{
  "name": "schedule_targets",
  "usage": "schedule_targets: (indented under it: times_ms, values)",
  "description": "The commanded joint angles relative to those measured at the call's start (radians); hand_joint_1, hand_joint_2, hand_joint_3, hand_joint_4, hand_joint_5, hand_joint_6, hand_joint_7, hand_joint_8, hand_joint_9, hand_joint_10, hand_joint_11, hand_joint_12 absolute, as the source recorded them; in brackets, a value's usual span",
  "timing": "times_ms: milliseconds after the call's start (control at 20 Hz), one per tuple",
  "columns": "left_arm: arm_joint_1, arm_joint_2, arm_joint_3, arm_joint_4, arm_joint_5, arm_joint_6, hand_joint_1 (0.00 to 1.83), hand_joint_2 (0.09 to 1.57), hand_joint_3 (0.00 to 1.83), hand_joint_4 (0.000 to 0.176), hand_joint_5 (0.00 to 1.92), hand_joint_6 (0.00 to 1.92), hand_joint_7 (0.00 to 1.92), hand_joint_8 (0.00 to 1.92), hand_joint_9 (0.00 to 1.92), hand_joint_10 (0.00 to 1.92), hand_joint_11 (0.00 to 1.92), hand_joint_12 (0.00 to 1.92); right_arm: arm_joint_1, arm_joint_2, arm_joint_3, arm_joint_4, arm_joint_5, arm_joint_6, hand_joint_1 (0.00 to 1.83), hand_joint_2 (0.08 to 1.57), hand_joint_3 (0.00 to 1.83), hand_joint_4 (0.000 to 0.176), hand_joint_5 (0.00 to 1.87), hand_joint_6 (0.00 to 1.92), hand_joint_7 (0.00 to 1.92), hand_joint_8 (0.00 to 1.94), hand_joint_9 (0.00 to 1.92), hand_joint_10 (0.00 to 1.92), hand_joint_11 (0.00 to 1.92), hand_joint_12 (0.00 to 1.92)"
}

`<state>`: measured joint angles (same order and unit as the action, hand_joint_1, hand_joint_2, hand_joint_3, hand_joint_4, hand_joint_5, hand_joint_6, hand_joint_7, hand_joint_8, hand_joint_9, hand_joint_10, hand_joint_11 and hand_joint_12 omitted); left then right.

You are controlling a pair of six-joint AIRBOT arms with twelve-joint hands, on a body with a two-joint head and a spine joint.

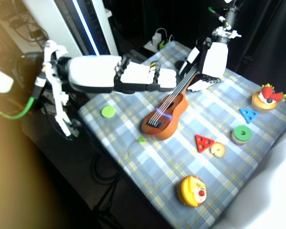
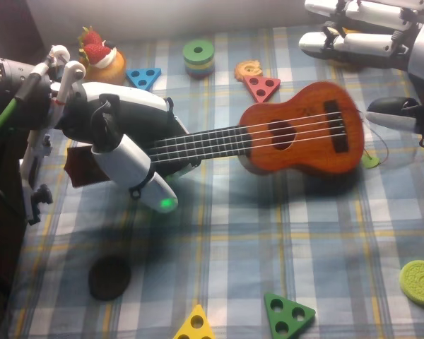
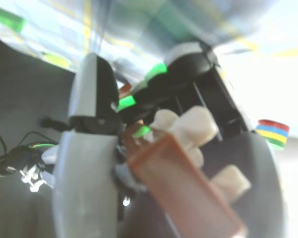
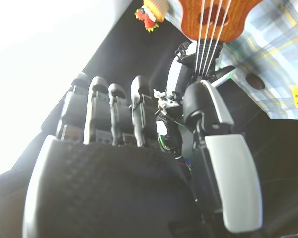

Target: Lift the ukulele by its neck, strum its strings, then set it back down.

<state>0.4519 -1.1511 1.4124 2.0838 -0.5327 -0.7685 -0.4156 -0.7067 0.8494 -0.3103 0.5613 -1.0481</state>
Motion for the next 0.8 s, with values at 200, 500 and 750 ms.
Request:
schedule_targets:
  times_ms: [200,500,750]
  values:
    - [-0.045,0.019,-0.018,0.014,0.044,-0.014,1.04,1.21,0.00,0.000,0.48,0.92,0.45,1.18,0.38,1.50,0.25,1.87,0.012,0.004,-0.001,0.021,0.124,-0.004,0.51,1.39,0.00,0.023,0.21,0.00,0.00,0.00,0.00,0.00,0.00,0.00]
    - [-0.059,0.067,-0.071,0.019,0.108,0.041,1.10,1.15,0.00,0.000,0.64,0.23,0.27,1.16,0.24,1.58,0.24,1.92,0.004,0.006,-0.002,0.030,0.132,-0.004,0.55,1.39,0.00,0.015,0.22,0.01,0.00,0.00,0.00,0.00,0.00,0.00]
    - [-0.059,0.174,-0.169,-0.344,0.192,0.377,1.05,1.14,0.00,0.000,0.58,0.11,0.38,0.52,0.15,0.93,0.02,1.64,-0.047,0.037,-0.015,0.084,0.204,-0.006,0.50,1.40,0.00,0.014,0.13,0.00,0.00,0.00,0.00,0.00,0.00,0.00]
